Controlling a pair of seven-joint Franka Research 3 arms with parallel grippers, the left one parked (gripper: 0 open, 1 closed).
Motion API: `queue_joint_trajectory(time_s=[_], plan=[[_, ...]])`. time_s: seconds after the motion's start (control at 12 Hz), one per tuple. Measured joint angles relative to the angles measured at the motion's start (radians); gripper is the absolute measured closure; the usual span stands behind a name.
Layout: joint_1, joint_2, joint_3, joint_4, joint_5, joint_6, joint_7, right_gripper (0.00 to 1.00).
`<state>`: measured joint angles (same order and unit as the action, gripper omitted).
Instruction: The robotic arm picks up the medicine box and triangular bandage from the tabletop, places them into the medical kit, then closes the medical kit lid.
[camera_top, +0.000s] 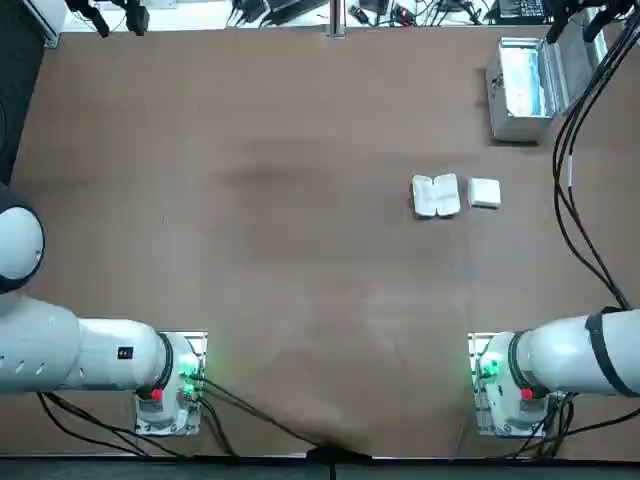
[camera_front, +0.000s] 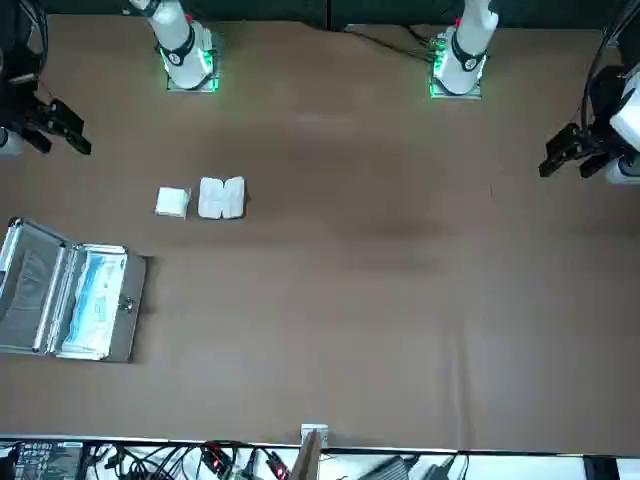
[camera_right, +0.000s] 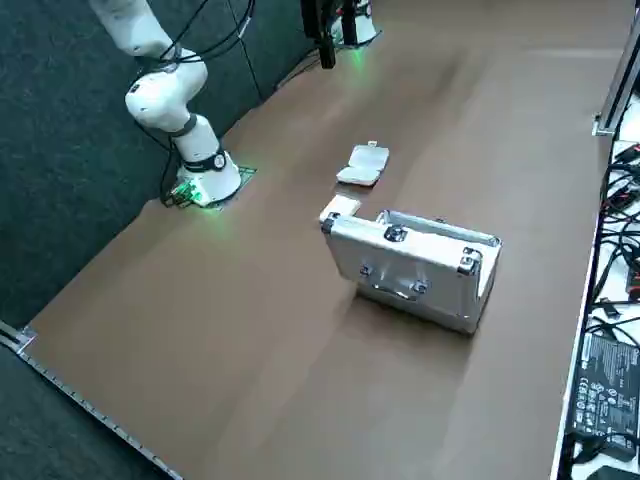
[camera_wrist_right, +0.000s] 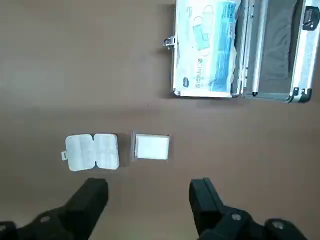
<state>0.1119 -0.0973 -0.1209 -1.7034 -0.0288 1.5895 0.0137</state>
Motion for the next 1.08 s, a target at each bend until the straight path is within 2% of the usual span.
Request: queue_joint_trajectory(time_s=[0.42,0.58,0.83,1.08], plan=[[0.001,0.005,0.008,0.0,0.001,0.0,0.0,0.0],[0.028,0.022,0.017,0.0,0.002,0.001,0.0,0.0],[0.142,0.088,0.029,-0.005,0.001,0.004,0.093,0.0],[0.266,0.188,0.034,-0.008,-0.001,0.05,0.218,0.0]])
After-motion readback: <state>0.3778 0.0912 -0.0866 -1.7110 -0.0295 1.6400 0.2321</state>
